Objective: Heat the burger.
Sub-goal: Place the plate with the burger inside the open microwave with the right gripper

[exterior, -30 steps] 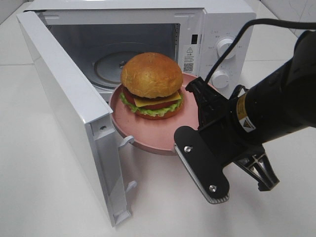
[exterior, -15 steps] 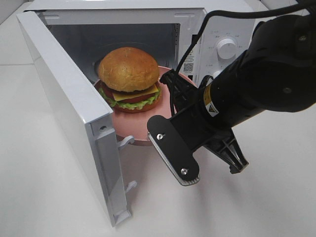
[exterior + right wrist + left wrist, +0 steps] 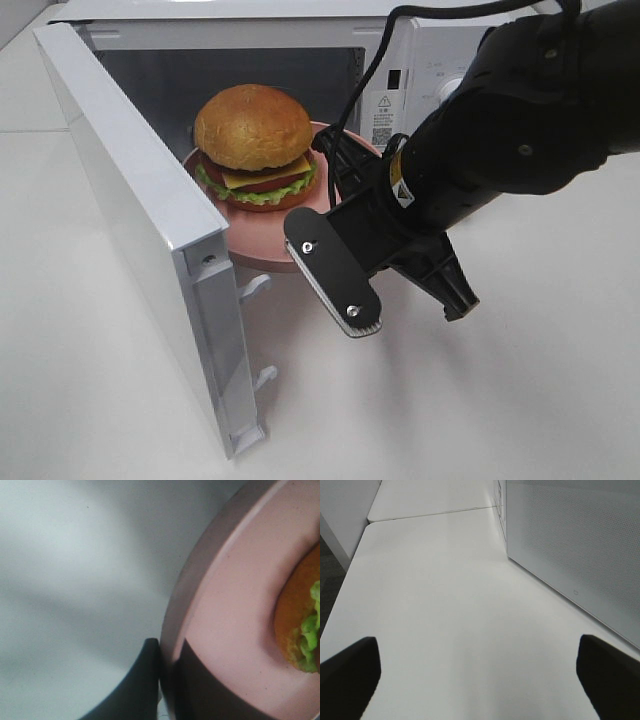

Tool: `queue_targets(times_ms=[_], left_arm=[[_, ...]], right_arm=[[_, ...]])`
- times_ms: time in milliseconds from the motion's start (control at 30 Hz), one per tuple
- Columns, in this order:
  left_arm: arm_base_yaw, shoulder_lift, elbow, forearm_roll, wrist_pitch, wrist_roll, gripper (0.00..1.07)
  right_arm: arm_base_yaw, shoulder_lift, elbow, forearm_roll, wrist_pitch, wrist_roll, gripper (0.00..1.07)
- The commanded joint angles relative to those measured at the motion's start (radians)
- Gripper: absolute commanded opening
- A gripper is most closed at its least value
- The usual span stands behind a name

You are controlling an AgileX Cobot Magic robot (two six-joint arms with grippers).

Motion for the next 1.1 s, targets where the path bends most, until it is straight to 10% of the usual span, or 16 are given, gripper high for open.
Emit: queue_targets(times_ms=[33,1100], left_arm=[[-0.006,-0.016,0.002,-0.002,-0.003,-0.004,1.01],[-0.006,-0.016,0.002,-0.001,-0.003,-0.004,1.01]], right_arm=[[-0.014,-0.006,-0.023,-0.011,-0.078,-0.016,0.0],[-0.041,0.065,-0.118,0.013,-0.058,-0.078,0.0]])
